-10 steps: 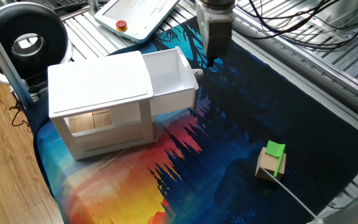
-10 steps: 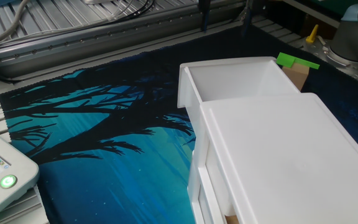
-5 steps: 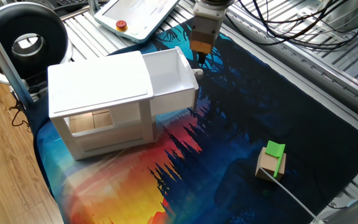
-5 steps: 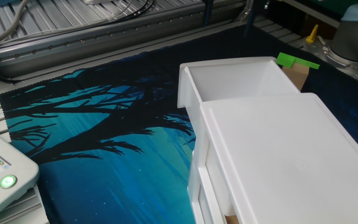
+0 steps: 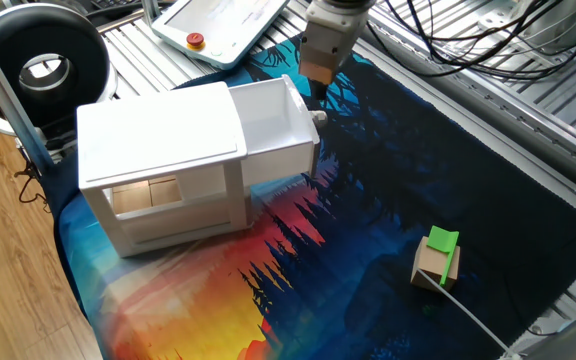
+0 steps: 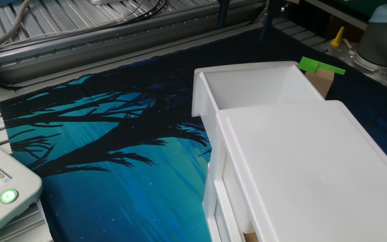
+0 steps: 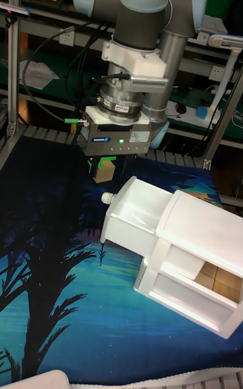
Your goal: Grasp the handle and open the drawer
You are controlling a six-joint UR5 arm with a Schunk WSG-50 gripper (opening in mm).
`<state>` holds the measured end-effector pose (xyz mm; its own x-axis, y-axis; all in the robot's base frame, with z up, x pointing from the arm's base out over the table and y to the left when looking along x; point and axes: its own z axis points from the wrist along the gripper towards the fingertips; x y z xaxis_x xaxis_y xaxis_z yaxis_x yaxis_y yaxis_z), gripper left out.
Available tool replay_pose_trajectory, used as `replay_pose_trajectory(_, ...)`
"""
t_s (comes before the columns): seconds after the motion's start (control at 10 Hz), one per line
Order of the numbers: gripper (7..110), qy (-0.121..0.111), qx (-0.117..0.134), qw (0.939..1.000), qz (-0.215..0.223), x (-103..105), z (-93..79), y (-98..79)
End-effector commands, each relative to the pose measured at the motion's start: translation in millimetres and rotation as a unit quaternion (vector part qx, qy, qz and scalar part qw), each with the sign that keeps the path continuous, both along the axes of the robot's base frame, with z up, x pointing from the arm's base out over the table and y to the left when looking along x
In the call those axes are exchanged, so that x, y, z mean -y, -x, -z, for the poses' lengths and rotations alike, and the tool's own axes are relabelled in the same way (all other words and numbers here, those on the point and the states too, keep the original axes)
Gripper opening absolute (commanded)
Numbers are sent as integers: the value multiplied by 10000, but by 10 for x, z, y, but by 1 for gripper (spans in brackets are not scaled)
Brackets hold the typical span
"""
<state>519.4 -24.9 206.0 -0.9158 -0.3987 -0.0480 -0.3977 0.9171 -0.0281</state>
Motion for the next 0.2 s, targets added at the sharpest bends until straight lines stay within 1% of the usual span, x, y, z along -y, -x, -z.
replay_pose_trajectory(0.0, 66, 23, -17, 10000, 87, 23, -10, 7)
replay_pose_trajectory(0.1, 66, 63, -41, 10000, 49, 41, -12, 23)
